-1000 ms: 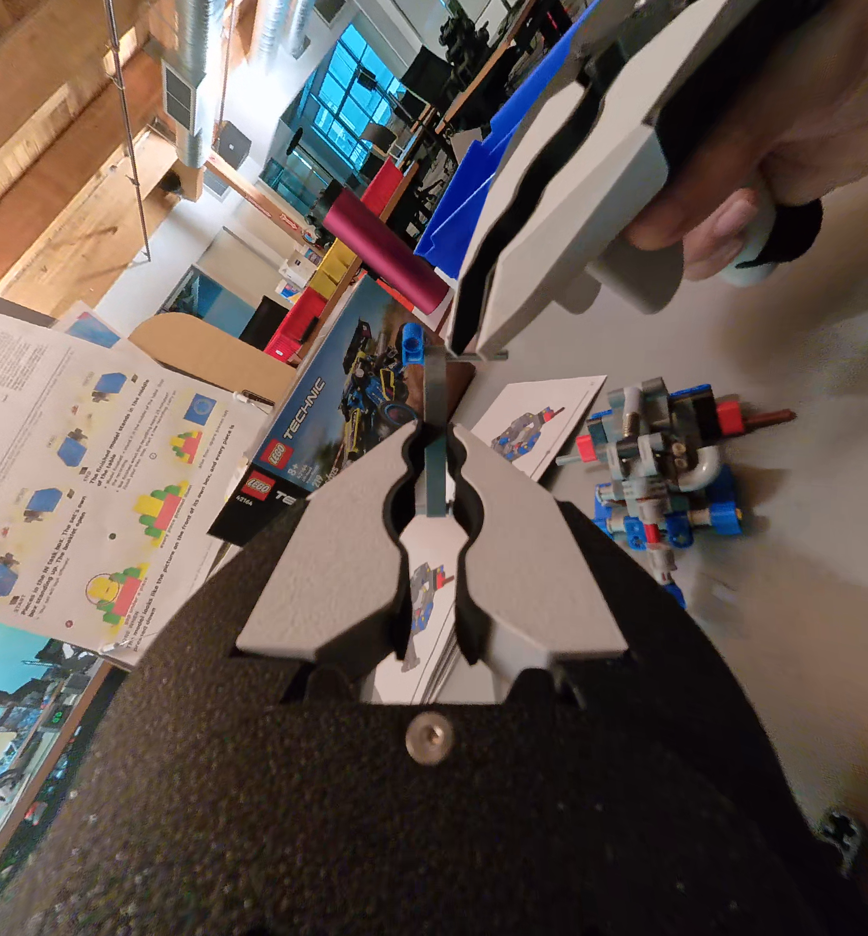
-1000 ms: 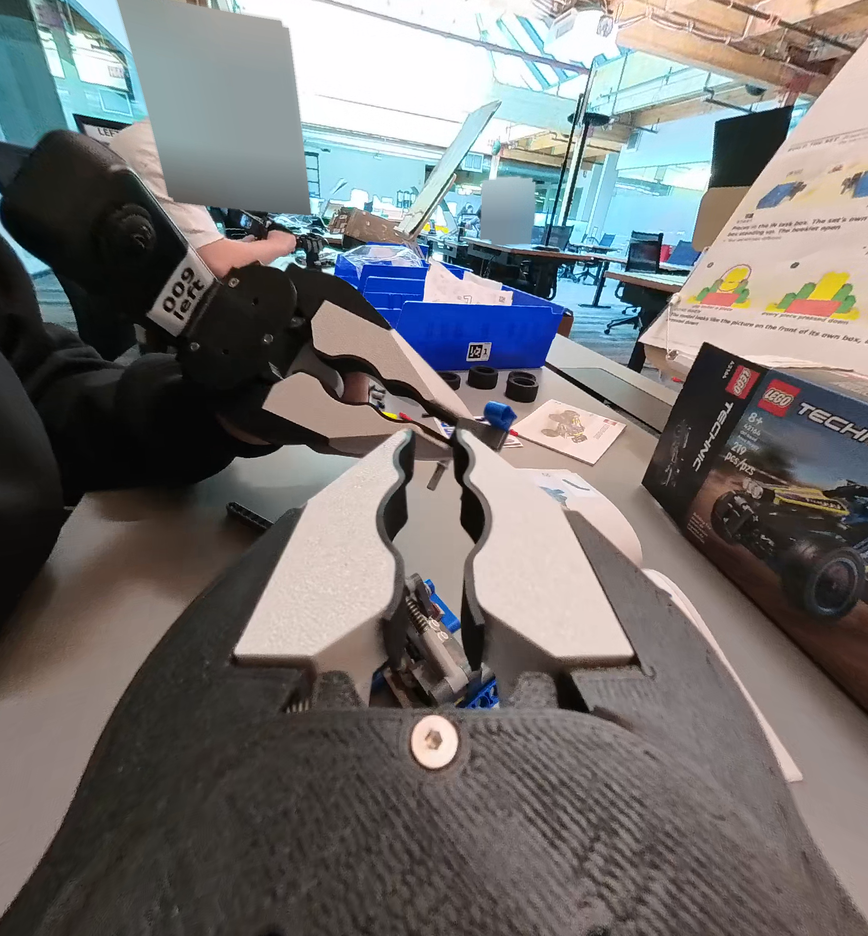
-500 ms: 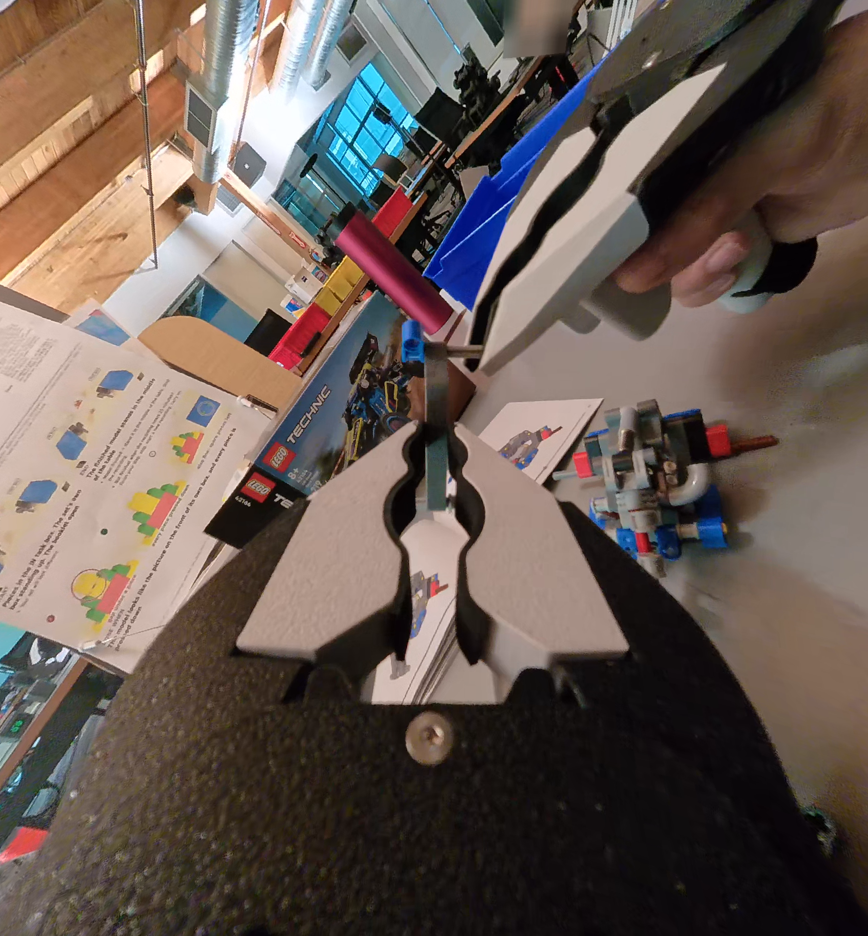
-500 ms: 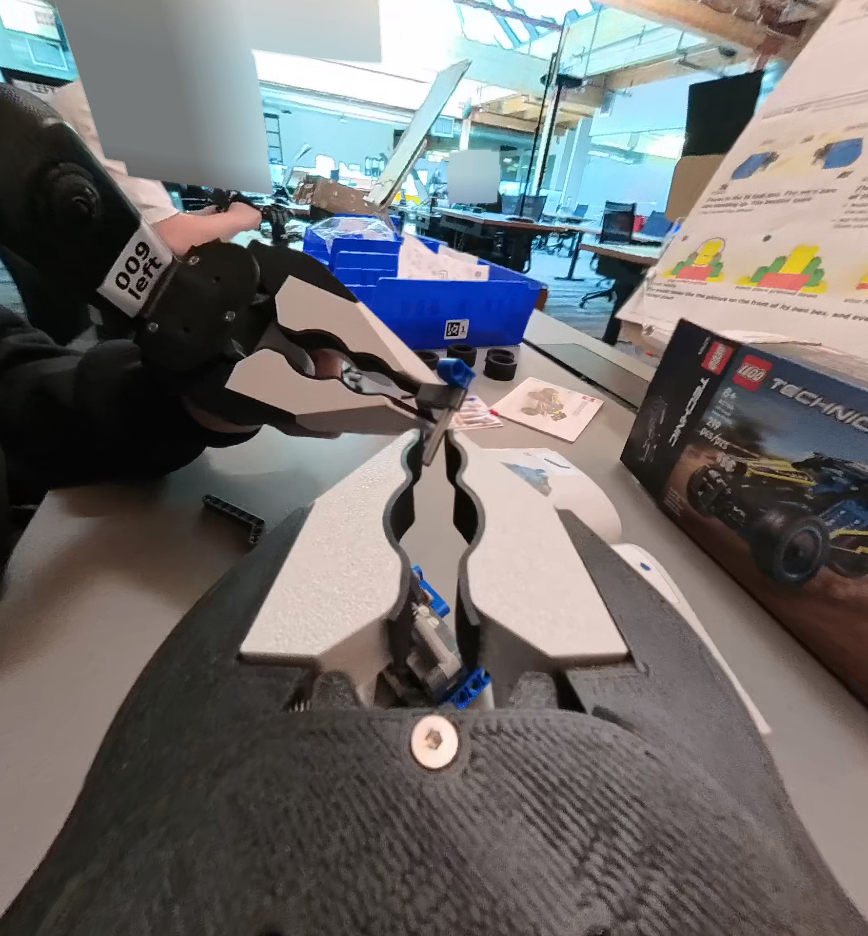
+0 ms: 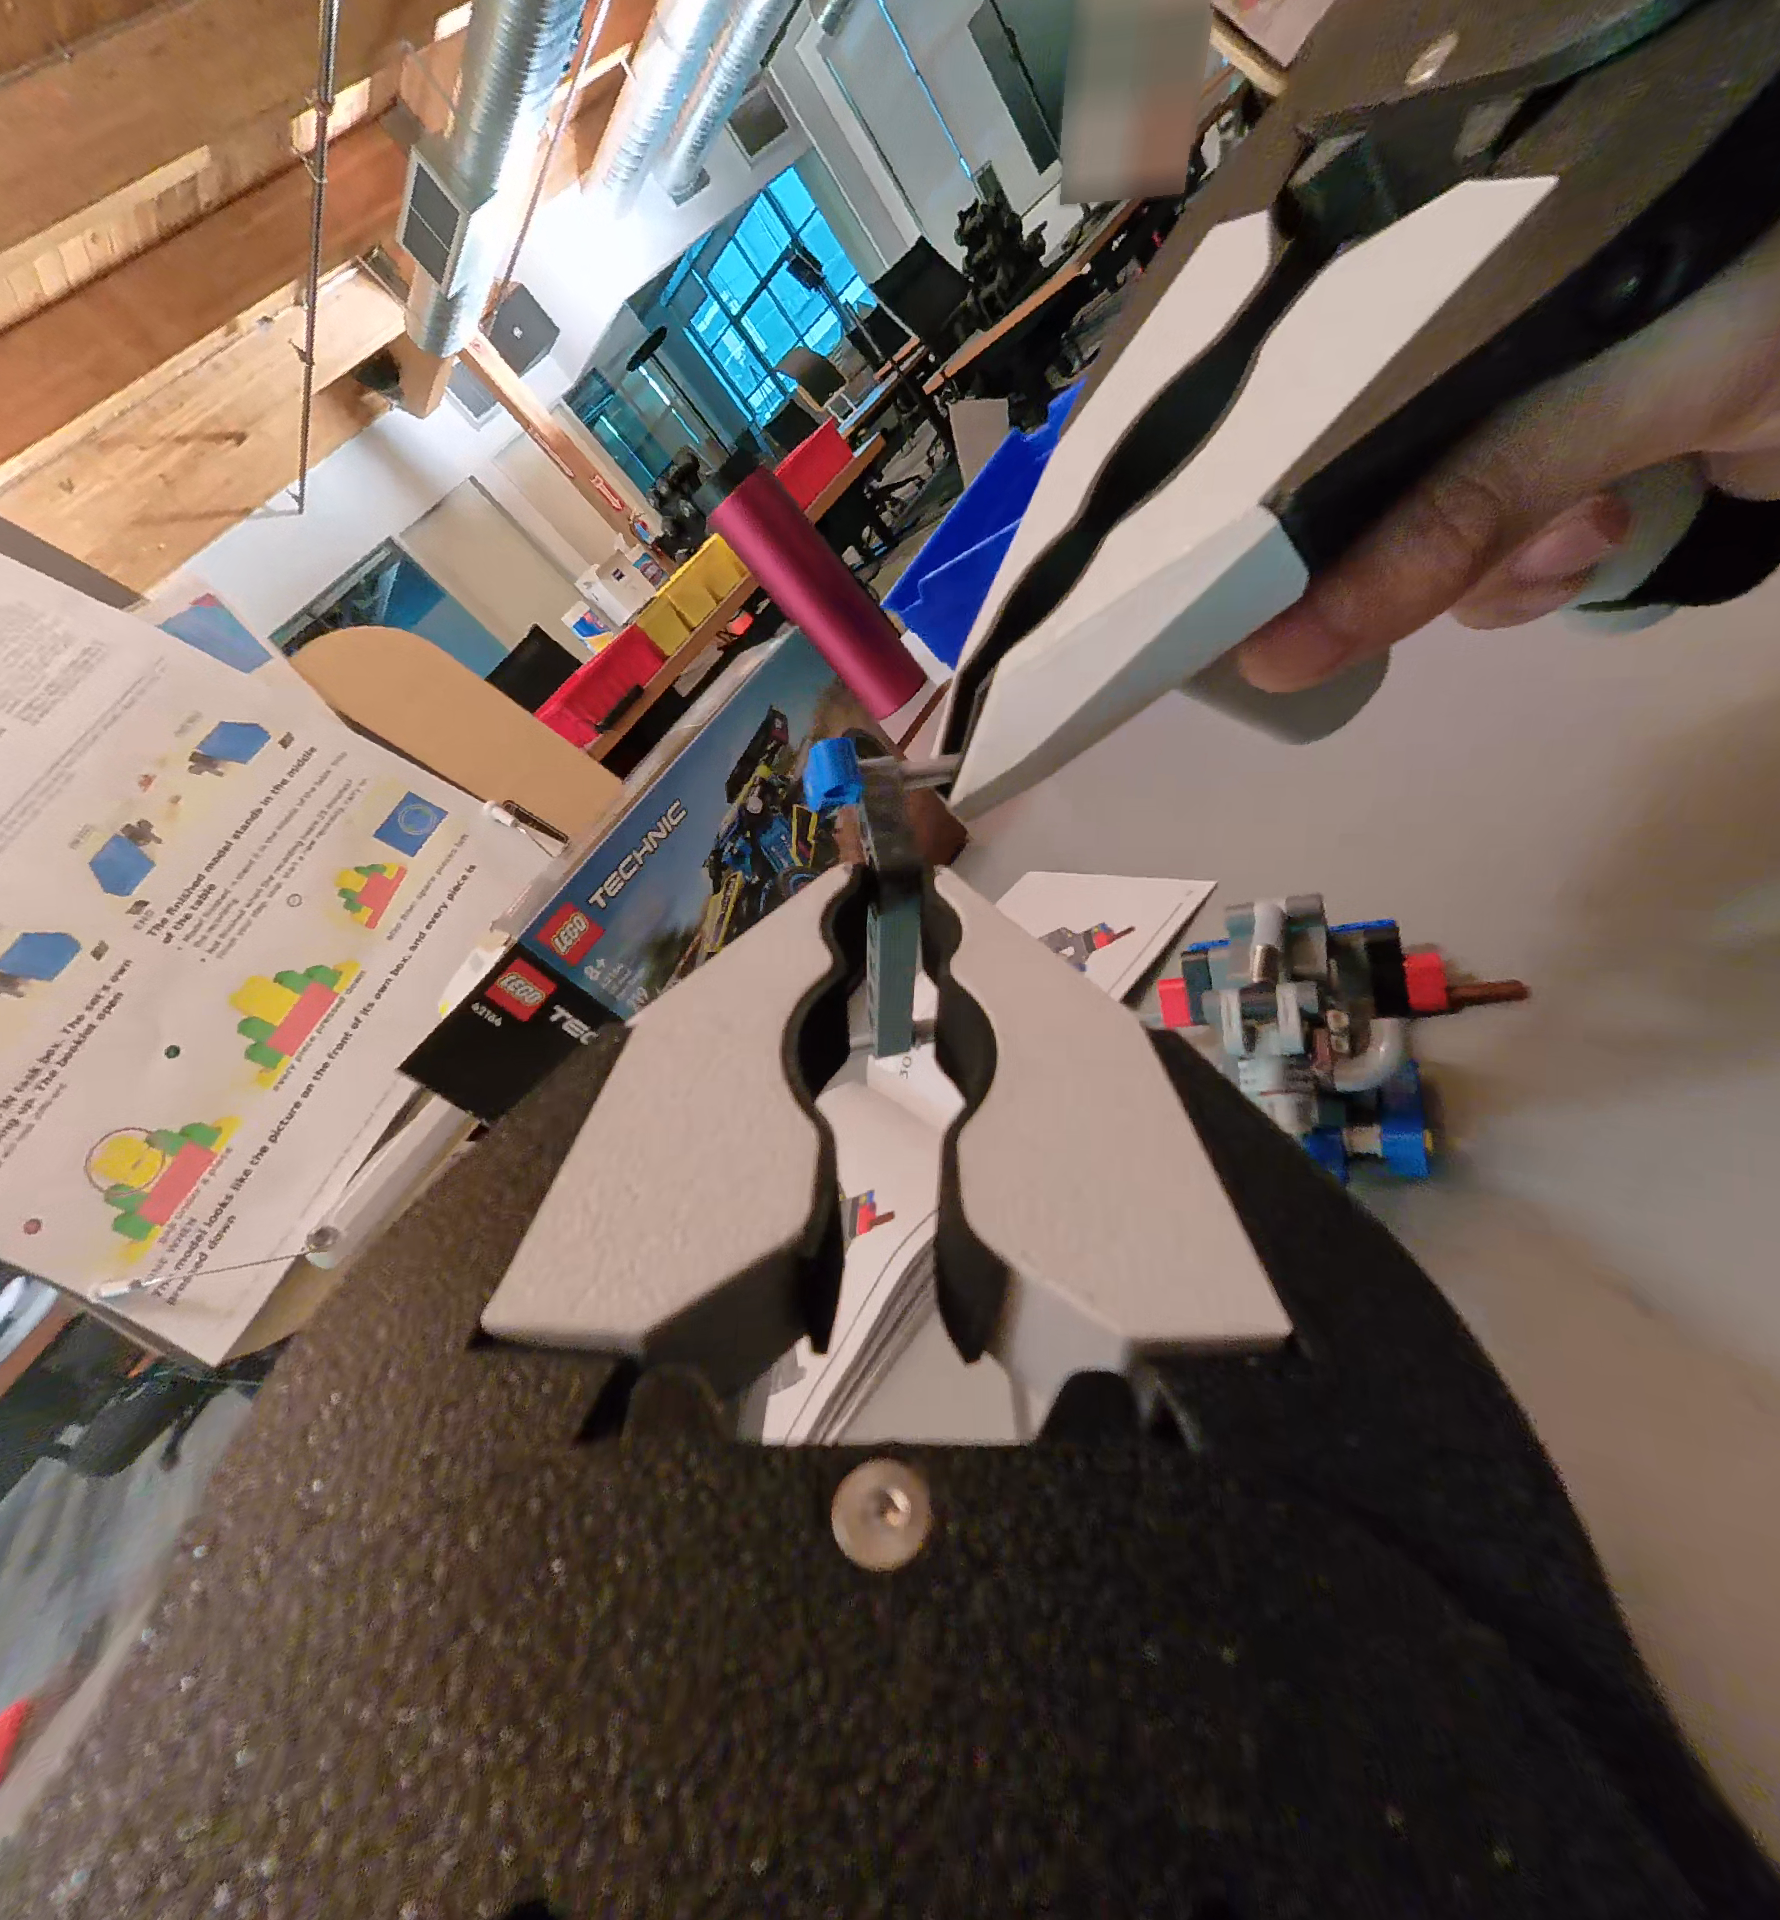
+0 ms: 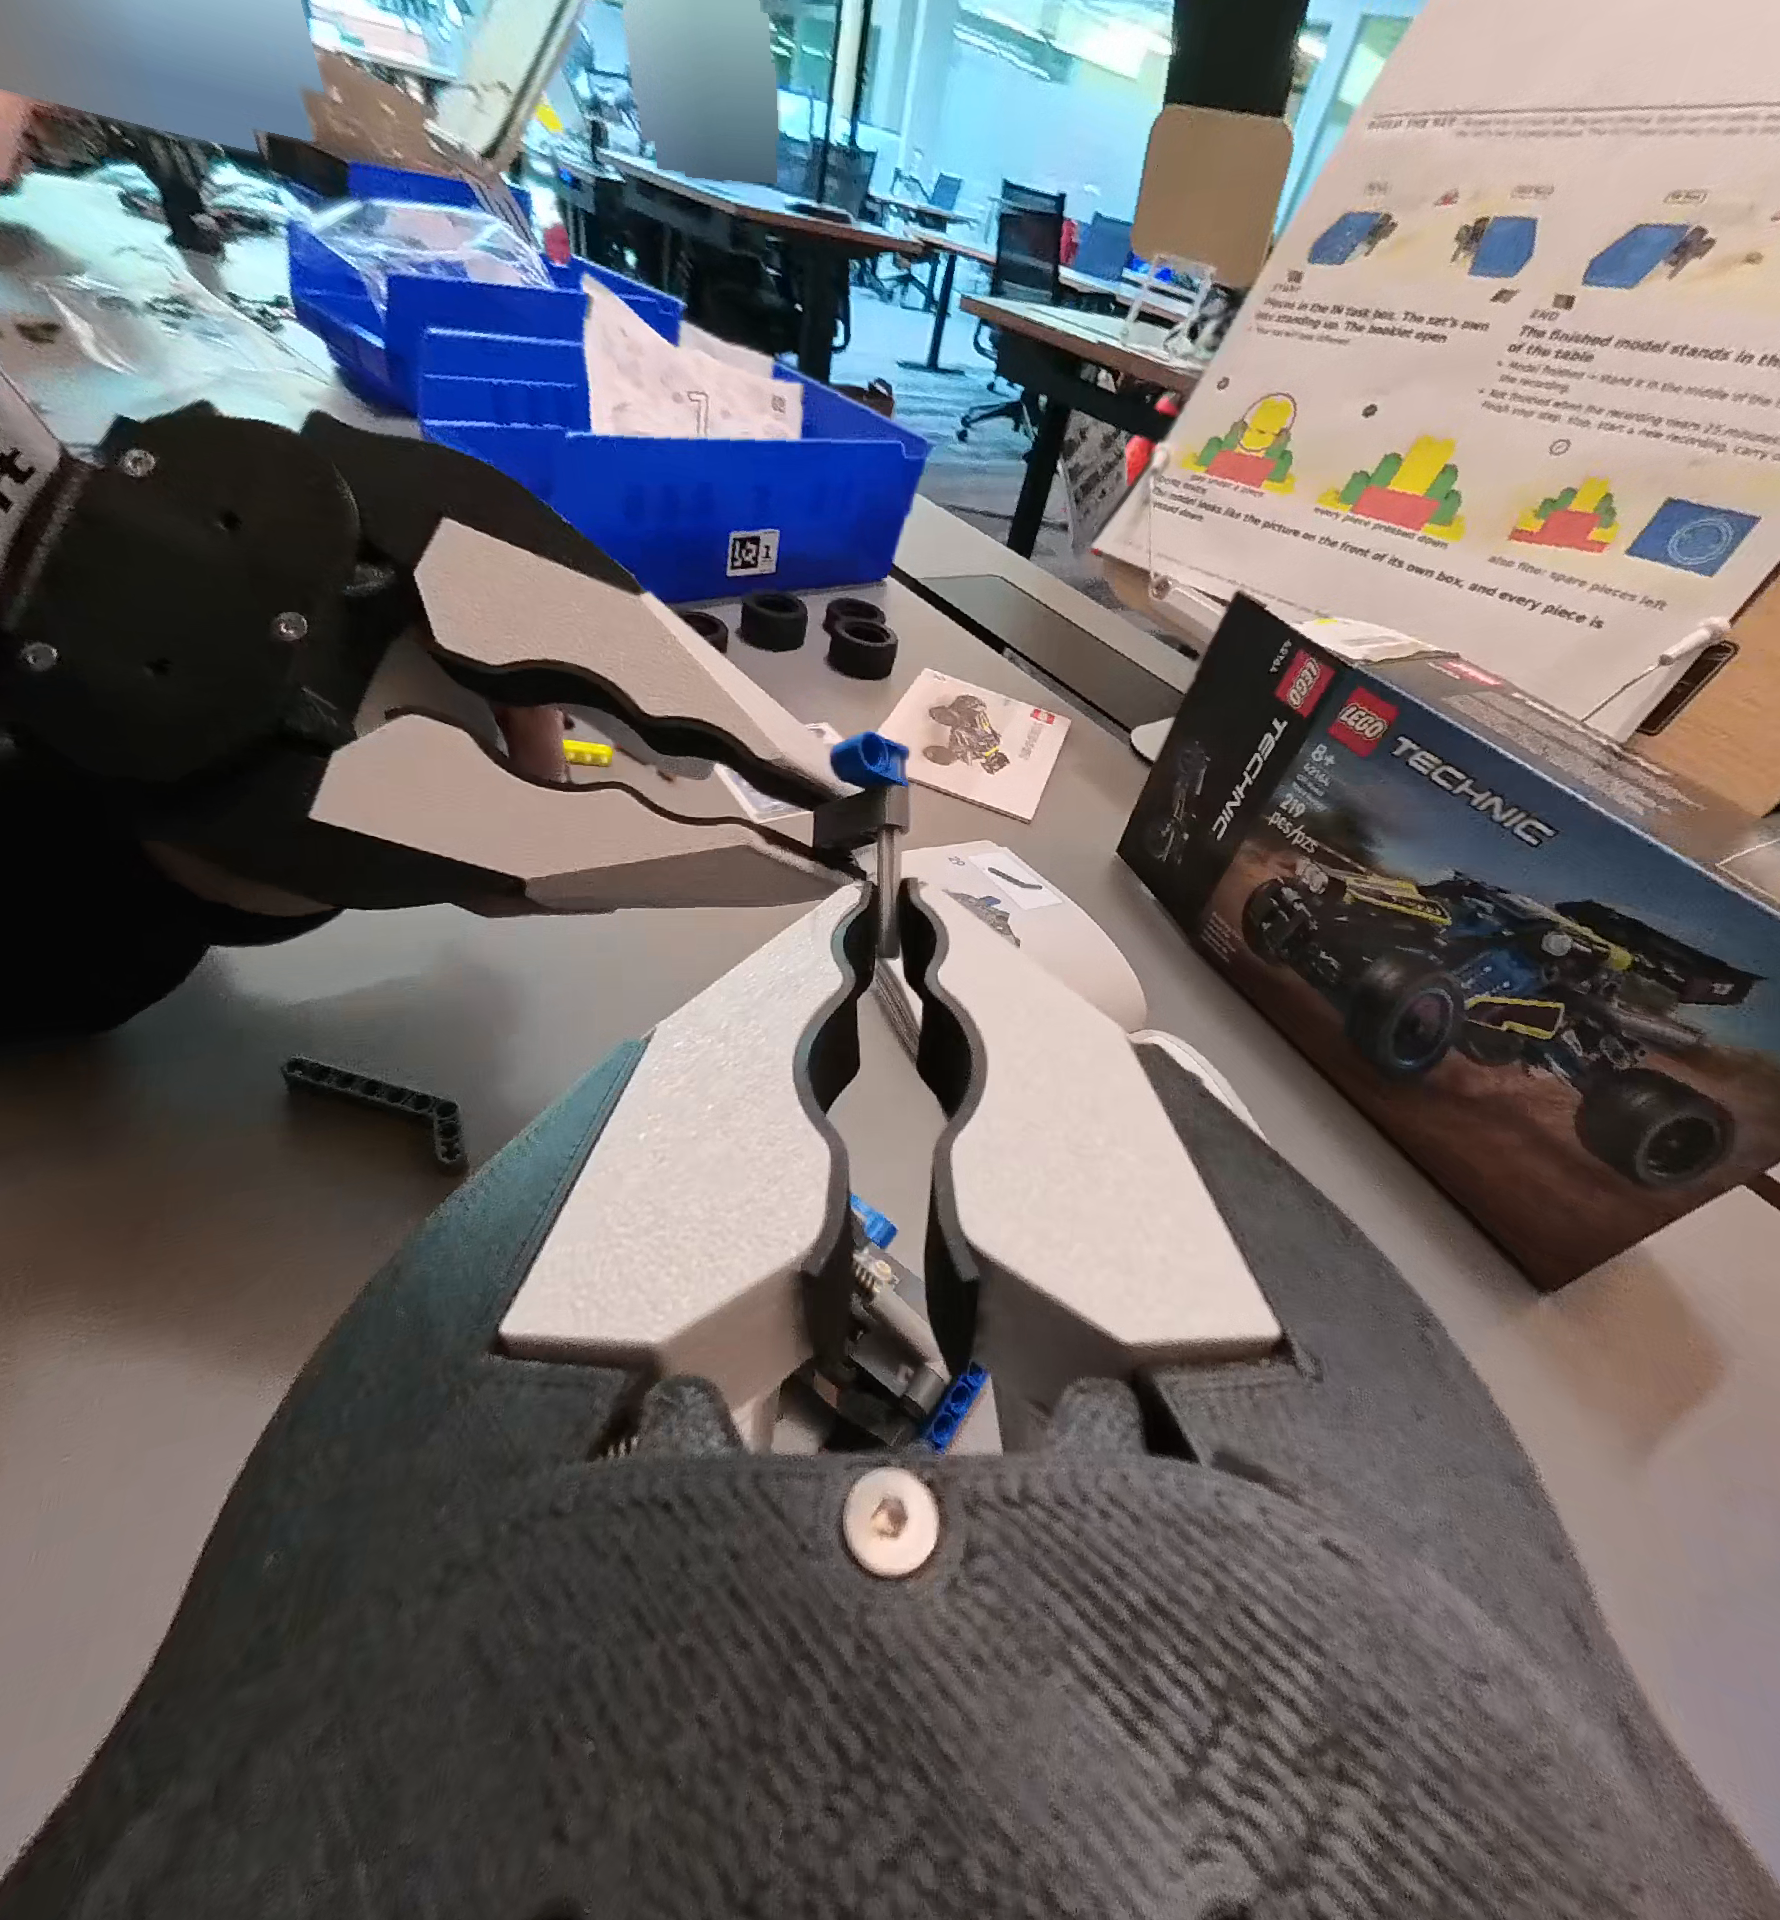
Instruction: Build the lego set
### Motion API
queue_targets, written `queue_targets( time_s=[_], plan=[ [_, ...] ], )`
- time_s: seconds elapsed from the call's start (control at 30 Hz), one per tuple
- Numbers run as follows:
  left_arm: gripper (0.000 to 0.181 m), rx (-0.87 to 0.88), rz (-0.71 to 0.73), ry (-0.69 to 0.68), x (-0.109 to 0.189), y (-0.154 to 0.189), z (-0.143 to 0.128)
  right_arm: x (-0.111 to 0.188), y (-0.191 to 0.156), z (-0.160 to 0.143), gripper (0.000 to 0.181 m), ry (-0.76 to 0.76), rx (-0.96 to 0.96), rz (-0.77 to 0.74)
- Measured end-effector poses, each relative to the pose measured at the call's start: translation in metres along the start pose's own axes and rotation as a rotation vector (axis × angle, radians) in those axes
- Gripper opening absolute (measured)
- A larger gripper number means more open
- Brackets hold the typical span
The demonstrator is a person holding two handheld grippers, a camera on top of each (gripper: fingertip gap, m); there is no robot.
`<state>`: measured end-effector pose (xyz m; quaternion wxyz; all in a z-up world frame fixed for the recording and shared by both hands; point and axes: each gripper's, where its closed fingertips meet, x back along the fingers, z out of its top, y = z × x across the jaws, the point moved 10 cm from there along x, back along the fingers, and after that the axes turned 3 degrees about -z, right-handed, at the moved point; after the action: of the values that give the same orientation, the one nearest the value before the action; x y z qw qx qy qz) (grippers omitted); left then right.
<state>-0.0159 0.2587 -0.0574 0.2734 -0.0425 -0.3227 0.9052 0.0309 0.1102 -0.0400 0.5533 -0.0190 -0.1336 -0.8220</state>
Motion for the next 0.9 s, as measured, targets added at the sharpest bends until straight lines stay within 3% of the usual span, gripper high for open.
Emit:
queue_targets(
  time_s=[0.2, 0.9],
  plan=[
    [0.006, 0.022, -0.025, -0.022, 0.006, -0.011, -0.01, -0.015, -0.006, 0.009, 0.002, -0.083, 0.042, -0.013],
    [0.007, 0.201, -0.143, -0.111, 0.002, -0.017, -0.027, -0.032, 0.006, -0.003, 0.002, -0.079, 0.031, 0.151]
  ],
)
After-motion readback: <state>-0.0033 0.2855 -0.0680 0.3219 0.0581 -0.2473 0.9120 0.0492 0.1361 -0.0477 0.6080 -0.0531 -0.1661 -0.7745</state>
